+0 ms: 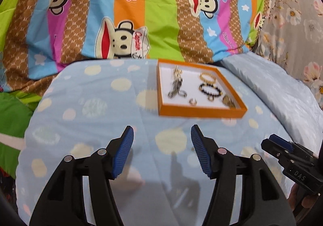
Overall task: Organize jewelry
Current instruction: 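Lower the right tool onto the gold charm earring and close on it, then grasp the gold drop earring with the left tool while the right lifts the charm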
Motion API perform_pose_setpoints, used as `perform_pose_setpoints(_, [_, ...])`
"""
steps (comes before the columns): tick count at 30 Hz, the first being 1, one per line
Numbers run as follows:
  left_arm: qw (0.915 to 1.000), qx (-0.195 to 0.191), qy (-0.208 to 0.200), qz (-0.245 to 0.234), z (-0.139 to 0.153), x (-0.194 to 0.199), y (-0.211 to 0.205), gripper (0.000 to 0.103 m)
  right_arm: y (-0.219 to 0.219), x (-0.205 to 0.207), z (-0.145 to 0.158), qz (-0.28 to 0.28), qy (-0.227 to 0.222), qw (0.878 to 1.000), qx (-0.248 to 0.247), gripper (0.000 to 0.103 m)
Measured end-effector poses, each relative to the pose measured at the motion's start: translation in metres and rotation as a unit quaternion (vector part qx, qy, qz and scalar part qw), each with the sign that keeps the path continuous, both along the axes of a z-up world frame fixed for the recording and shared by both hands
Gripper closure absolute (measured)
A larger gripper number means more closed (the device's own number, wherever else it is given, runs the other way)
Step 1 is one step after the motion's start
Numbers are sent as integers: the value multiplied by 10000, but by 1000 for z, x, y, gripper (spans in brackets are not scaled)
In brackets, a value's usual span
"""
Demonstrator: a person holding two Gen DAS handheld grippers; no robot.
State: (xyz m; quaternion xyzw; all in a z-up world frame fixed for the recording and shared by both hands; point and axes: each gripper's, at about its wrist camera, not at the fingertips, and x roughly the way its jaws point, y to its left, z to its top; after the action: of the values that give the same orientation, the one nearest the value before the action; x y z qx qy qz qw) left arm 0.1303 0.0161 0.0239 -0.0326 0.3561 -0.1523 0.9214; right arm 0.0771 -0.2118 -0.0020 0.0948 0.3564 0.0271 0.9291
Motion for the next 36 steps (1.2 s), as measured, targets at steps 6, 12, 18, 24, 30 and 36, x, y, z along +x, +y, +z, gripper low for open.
perform_pose_setpoints(6, [9995, 45, 298, -64, -25, -22, -4, 46, 18, -10, -14, 163, 207, 9997, 14, 60])
perform_pose_setpoints(12, [9994, 246, 234, -64, -30, -29, -11, 46, 41, 6, -14, 411, 216, 9989, 14, 61])
perform_pose_setpoints(18, [9993, 85, 334, 145, -32, -24, 0, 46, 69, 34, -16, 705, 278, 9971, -85, 79])
perform_pose_setpoints(24, [9988, -83, 426, 229, -34, -21, 7, 46, 85, 59, -23, 805, 414, 9957, -170, 89])
perform_pose_setpoints(30, [9985, -151, 485, 212, -36, -19, 9, 46, 87, 73, -29, 845, 612, 9945, -84, 97])
perform_pose_setpoints(36, [9984, -133, 521, 188, -36, -18, 7, 46, 77, 65, -25, 676, 472, 9966, -6, 98])
